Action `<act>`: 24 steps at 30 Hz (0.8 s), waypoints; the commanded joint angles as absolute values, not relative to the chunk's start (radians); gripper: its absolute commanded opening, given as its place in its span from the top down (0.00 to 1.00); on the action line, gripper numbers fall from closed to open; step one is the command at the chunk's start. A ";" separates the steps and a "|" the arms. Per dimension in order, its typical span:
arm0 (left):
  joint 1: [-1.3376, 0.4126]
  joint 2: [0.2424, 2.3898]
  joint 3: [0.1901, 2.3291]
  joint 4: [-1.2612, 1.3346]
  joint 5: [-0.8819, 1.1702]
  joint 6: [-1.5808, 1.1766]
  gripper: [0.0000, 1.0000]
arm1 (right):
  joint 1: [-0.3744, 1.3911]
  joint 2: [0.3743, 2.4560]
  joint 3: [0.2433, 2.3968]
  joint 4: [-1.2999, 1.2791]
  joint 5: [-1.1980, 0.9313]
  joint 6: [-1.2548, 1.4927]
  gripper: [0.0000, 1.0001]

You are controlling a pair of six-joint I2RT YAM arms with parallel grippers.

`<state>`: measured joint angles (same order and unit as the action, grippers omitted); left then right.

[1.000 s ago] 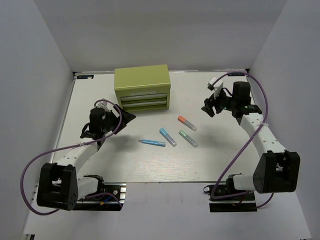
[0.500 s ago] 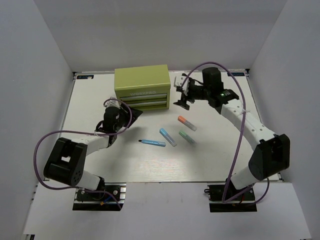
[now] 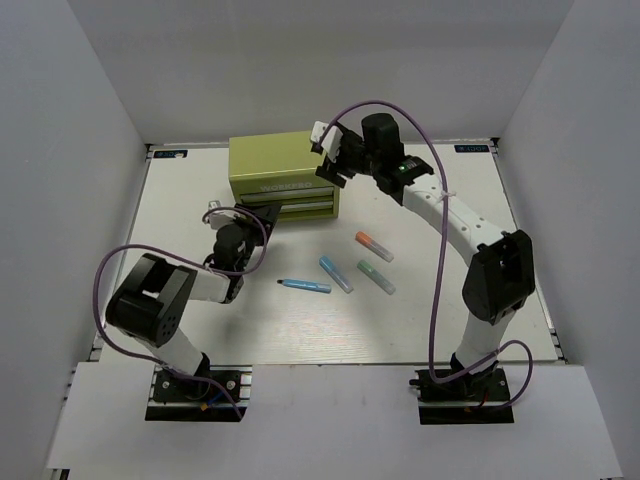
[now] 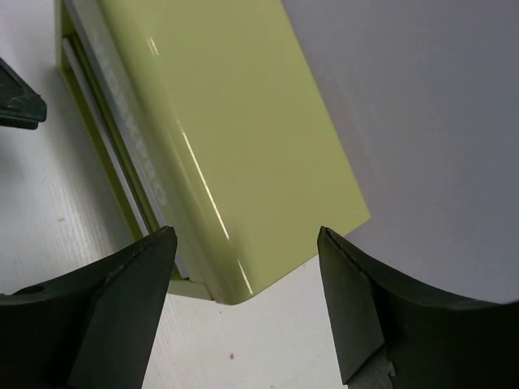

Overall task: Sort the stationery into containers
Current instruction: Open the drawer in the storage box.

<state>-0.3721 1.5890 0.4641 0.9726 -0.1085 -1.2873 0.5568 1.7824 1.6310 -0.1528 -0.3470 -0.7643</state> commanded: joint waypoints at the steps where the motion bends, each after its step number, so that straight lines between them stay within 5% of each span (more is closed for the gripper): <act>1: -0.402 1.629 0.463 1.140 -0.192 -1.336 0.31 | 0.568 1.812 1.709 -0.107 -0.284 -0.744 0.24; 24: -0.430 1.864 0.577 1.301 -0.293 -1.405 0.36 | 0.572 1.844 1.744 -0.264 -0.460 -0.917 0.34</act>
